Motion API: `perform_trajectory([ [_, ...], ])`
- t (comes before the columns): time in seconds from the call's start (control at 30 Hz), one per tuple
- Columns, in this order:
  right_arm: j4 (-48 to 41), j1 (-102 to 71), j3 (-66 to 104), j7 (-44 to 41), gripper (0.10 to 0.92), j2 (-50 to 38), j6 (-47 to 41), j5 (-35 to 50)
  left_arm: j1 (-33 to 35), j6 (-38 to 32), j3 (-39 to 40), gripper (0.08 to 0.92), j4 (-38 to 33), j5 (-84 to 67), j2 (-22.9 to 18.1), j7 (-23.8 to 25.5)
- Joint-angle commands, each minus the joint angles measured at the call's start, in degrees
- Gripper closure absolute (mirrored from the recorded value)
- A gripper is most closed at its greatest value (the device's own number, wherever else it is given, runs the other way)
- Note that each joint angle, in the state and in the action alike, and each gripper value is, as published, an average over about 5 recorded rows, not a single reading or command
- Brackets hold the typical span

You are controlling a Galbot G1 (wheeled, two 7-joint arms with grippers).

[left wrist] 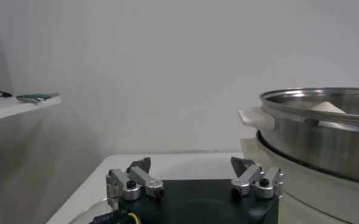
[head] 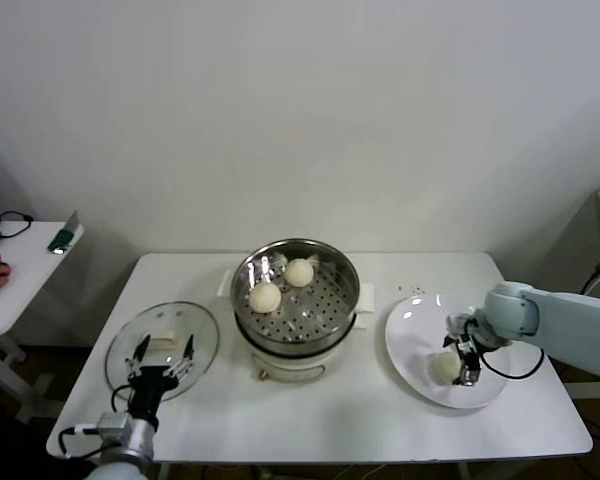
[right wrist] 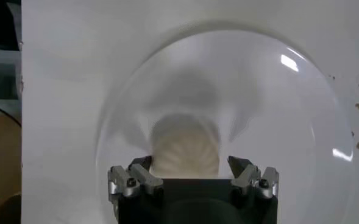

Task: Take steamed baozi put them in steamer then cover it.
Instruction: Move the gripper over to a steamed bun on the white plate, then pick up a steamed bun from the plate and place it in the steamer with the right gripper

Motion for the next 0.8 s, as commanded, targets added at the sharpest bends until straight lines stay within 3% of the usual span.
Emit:
perform_trajectory([
  [0.03, -1.4, -1.6, 1.4, -0.2, 0.21, 0.7, 0.0, -0.7, 0.1, 0.0, -0.1, 0.177, -0.1, 0.0, 0.0, 0.0],
  [0.3, -1.7, -0.7, 0.9, -1.6, 0.303, 1.2, 0.7, -2.6, 0.0, 0.1, -0.1, 0.177, -0.1, -0.1, -0.1, 0.0],
  [0.57, -2.1, 3.1, -0.3, -4.6, 0.32, 1.7, 3.4, -6.4, -0.1, 0.1, 0.1, 0.177, 0.0, 0.0, -0.2, 0.0],
  [0.8, -0.2, 20.7, -7.4, -12.8, 0.327, 5.0, 15.9, -13.6, -0.3, 0.2, 0.1, 0.177, 0.2, 0.0, -0.1, 0.0],
])
